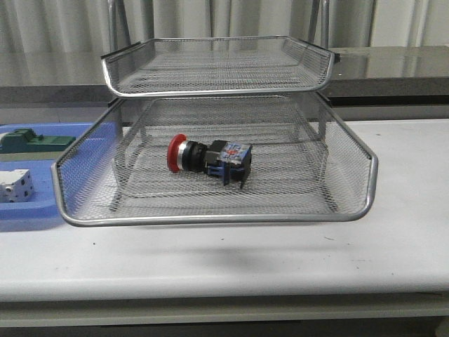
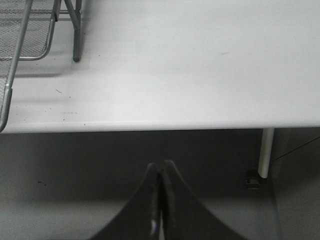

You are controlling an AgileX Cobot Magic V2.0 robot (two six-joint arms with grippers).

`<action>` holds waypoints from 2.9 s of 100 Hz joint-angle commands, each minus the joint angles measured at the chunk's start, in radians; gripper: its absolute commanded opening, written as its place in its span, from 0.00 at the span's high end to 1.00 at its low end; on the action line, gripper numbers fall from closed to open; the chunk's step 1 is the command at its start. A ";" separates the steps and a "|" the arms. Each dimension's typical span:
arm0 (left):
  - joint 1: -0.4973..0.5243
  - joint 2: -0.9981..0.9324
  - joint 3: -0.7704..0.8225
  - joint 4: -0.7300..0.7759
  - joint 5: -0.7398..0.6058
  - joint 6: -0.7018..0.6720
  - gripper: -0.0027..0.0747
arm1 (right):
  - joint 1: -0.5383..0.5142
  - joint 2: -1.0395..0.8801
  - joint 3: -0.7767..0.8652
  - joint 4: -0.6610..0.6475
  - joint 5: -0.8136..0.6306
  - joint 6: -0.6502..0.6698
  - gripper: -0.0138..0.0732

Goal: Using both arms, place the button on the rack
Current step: 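Withdraw the left gripper upward and hold still, then bring the right gripper to the front edge of the extended mesh tray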

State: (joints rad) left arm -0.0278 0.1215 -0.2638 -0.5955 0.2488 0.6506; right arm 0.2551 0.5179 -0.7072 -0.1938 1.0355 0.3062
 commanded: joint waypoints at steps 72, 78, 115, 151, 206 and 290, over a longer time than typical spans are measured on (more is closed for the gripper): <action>0.003 0.005 -0.025 -0.023 -0.089 -0.012 0.99 | 0.001 0.007 -0.033 -0.028 -0.048 0.000 0.92; 0.003 0.005 -0.025 -0.023 -0.089 -0.012 0.99 | 0.001 0.007 -0.033 -0.028 -0.048 0.000 0.92; 0.003 0.005 -0.023 -0.023 -0.089 -0.012 0.99 | 0.001 0.008 -0.033 -0.017 -0.068 0.000 0.92; 0.003 0.005 -0.023 -0.023 -0.089 -0.012 0.99 | 0.001 0.056 -0.033 0.069 -0.196 0.000 0.92; 0.003 0.005 -0.018 -0.023 -0.089 -0.012 0.99 | 0.016 0.501 -0.033 0.574 -0.266 -0.428 0.92; 0.003 0.005 -0.018 -0.023 -0.089 -0.012 0.99 | 0.532 0.829 -0.033 0.531 -0.624 -0.998 0.92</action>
State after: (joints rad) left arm -0.0278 0.1190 -0.2538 -0.6012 0.2278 0.6475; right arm 0.7714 1.3435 -0.7093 0.3514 0.5070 -0.6496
